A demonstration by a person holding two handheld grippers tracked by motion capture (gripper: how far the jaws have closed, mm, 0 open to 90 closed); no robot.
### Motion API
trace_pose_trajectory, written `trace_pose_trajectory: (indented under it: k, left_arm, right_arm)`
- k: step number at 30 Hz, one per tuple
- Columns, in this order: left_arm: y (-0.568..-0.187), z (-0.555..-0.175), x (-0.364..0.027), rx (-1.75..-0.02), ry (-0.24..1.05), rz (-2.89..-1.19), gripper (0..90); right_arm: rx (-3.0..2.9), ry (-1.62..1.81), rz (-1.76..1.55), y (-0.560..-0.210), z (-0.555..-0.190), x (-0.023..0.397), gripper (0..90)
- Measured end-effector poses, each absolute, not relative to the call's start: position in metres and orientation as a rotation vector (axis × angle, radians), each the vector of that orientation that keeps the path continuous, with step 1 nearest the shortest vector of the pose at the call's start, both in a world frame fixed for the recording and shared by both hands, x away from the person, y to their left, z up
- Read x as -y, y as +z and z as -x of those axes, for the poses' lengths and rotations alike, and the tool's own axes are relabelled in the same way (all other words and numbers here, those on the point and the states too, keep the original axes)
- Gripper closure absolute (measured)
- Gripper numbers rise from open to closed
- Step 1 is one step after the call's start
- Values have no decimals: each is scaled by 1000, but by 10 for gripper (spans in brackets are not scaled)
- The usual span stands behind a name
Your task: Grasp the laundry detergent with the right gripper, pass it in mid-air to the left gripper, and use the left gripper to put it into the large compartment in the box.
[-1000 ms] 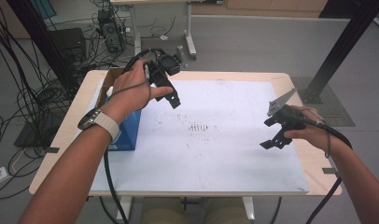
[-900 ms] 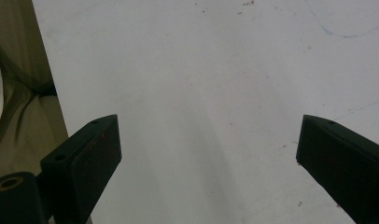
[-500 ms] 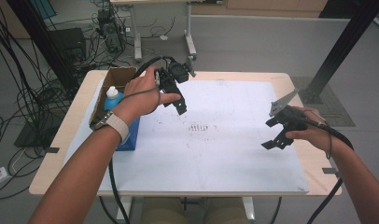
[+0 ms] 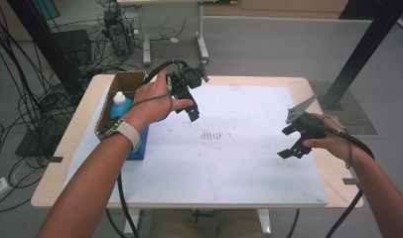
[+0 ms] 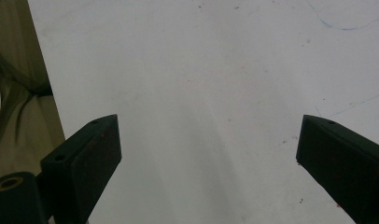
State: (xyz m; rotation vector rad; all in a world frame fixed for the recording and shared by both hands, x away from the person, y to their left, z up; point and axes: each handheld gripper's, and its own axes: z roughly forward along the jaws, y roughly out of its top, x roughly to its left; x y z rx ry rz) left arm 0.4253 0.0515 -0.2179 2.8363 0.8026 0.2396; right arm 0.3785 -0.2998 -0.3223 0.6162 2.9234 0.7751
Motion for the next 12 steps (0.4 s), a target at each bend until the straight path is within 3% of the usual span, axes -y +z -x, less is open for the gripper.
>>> trace_pose_trajectory:
  k: [12]
  left_arm:
    - [-217, -426, -53, -809, 251, -2829, 87]
  right_arm:
    - [-2919, 780, -622, -323, -378, 300, 67]
